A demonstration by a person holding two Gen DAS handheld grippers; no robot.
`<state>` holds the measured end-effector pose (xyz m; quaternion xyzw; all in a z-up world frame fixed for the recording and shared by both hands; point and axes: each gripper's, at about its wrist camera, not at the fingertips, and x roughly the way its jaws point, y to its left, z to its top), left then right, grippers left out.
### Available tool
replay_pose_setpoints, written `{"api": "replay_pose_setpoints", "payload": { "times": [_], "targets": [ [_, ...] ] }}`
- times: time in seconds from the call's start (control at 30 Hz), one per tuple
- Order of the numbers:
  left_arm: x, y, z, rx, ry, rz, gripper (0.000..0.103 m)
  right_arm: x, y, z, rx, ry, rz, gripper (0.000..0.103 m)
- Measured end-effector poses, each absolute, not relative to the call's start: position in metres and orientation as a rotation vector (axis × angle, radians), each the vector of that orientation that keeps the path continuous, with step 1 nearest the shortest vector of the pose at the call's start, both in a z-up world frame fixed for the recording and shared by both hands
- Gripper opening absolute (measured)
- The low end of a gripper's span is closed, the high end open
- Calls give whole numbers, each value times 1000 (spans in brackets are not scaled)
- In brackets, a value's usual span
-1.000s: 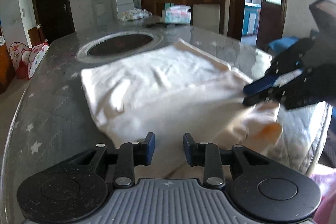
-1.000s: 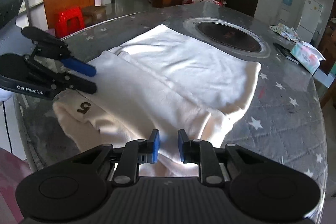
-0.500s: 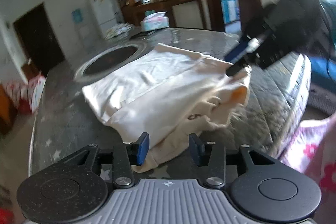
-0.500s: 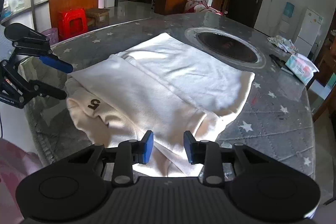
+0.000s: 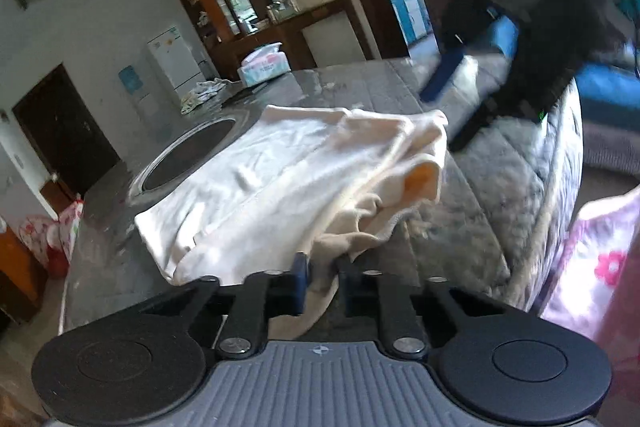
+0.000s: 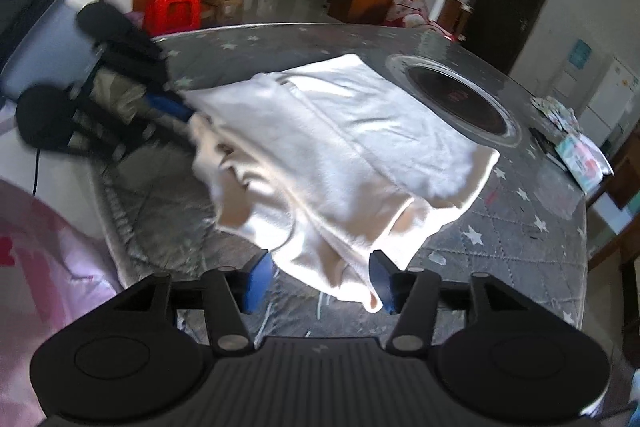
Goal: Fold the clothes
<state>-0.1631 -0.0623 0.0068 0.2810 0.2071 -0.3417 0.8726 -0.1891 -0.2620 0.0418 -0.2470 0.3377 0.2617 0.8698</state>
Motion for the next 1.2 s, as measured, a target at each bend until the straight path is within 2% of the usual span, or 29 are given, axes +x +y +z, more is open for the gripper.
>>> {"api": "replay_pose_setpoints", "payload": {
  "times": [0.33, 0.47, 0.5, 0.6, 0.73, 0.83, 0.87, 1.1, 1.2],
  "targets": [
    [-113, -54, 40, 366, 479, -730, 9, -178, -250, 31, -552, 628, 596, 57],
    [-98, -52, 39, 325, 514, -733, 9, -157, -249, 23, -515, 637, 597, 41],
    [-97, -51, 38, 327, 519, -732, 10, -152, -249, 22, -497, 650, 604, 26],
    [-100, -49, 31, 335, 534, -731, 13, -143, -253, 25, -434, 688, 625, 15],
    [-114, -43, 25, 367, 521, -721, 21, -135, -257, 31, -384, 717, 634, 12],
    [-124, -39, 19, 412, 511, -703, 40, -132, -258, 35, -368, 723, 636, 12],
    [-127, -37, 17, 425, 511, -698, 41, -132, -258, 36, -364, 723, 635, 12],
    [-133, -22, 3, 508, 514, -655, 41, -130, -258, 39, -361, 714, 622, 12],
    [-130, -16, 1, 497, 520, -662, 27, -132, -257, 35, -368, 713, 617, 12]
  ]
}}
